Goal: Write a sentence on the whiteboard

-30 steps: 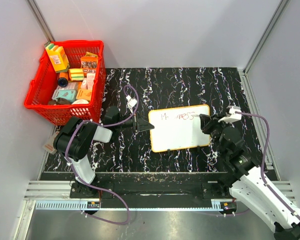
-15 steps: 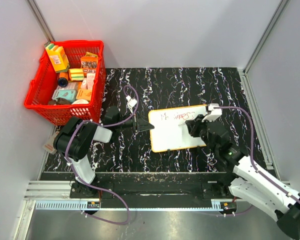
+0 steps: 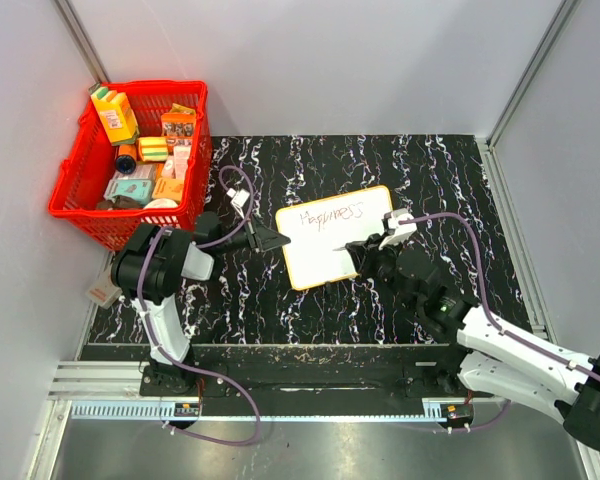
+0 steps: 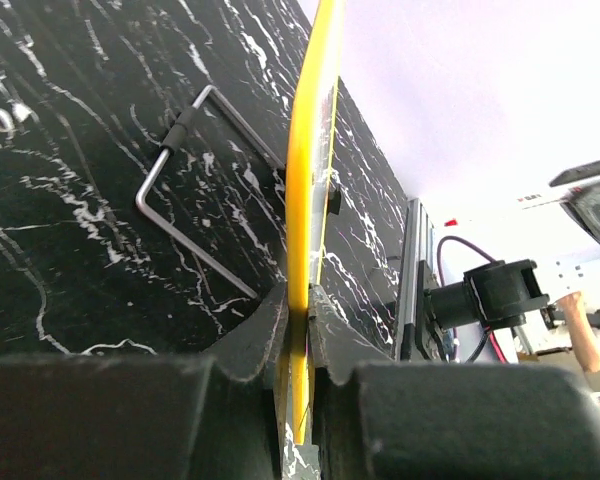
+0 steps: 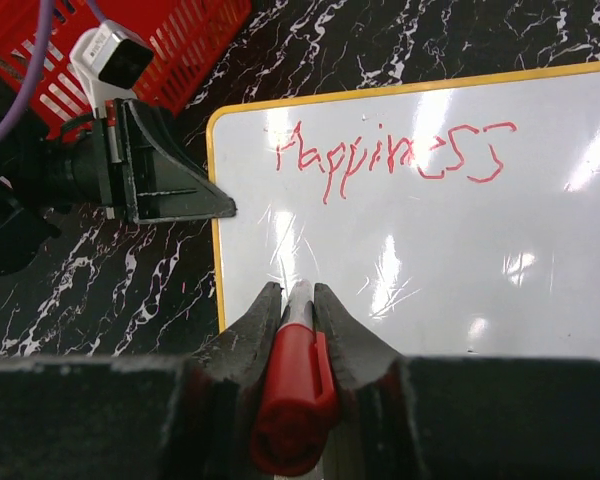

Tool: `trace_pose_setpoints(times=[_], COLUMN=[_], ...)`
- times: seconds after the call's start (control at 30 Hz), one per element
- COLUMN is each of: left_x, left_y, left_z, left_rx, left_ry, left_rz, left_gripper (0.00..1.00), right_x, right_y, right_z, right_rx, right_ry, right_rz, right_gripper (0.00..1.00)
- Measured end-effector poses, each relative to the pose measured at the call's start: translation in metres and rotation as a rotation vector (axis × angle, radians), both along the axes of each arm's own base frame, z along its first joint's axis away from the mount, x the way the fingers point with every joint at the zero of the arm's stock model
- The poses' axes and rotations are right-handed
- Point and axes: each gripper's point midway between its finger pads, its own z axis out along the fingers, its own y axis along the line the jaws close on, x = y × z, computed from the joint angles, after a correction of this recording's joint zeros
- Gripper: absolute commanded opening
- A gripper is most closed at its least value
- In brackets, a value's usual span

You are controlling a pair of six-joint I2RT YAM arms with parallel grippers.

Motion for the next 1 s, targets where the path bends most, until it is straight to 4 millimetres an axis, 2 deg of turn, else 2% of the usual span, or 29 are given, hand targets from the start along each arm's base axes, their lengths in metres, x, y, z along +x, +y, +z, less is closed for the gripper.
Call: trace_pose_setpoints(times=[0.1, 0.27, 0.5, 0.6, 0.77, 1.0], left_x=[0.007, 0.007, 0.006, 0.004, -0.001, -0.001], left_y=[0.005, 0.003, -0.001, -0.005, -0.012, -0.013], left_z=[-0.006, -0.002, -0.002, 0.000, 0.006, 0.006], left_rx=[-0.011, -0.016, -0.007, -0.001, 0.003, 0.005], left_ry=[0.038, 0.017, -0.016, -0.042, -0.084, -0.089], left_rz=[0.024, 0.022, 0.014, 0.006, -0.016, -0.017], left_gripper=[0.00, 0.00, 0.00, 0.00, 0.00, 0.00], right_x=[0.002, 0.008, 0.018, 0.023, 0.033, 0.039], right_y=[0.002, 0.008, 0.020, 0.023, 0.031, 0.037], right_z=[0.004, 0.007, -0.017, -0.021, -0.014, -0.007], right_rx=[-0.001, -0.005, -0.083, -0.100, -0.090, -0.072], right_ry=[-0.029, -0.060, -0.043, -0.048, -0.075, -0.113], right_rz=[0.004, 0.010, 0.021, 0.014, 0.003, 0.003], right_gripper=[0.00, 0.00, 0.00, 0.00, 0.00, 0.00])
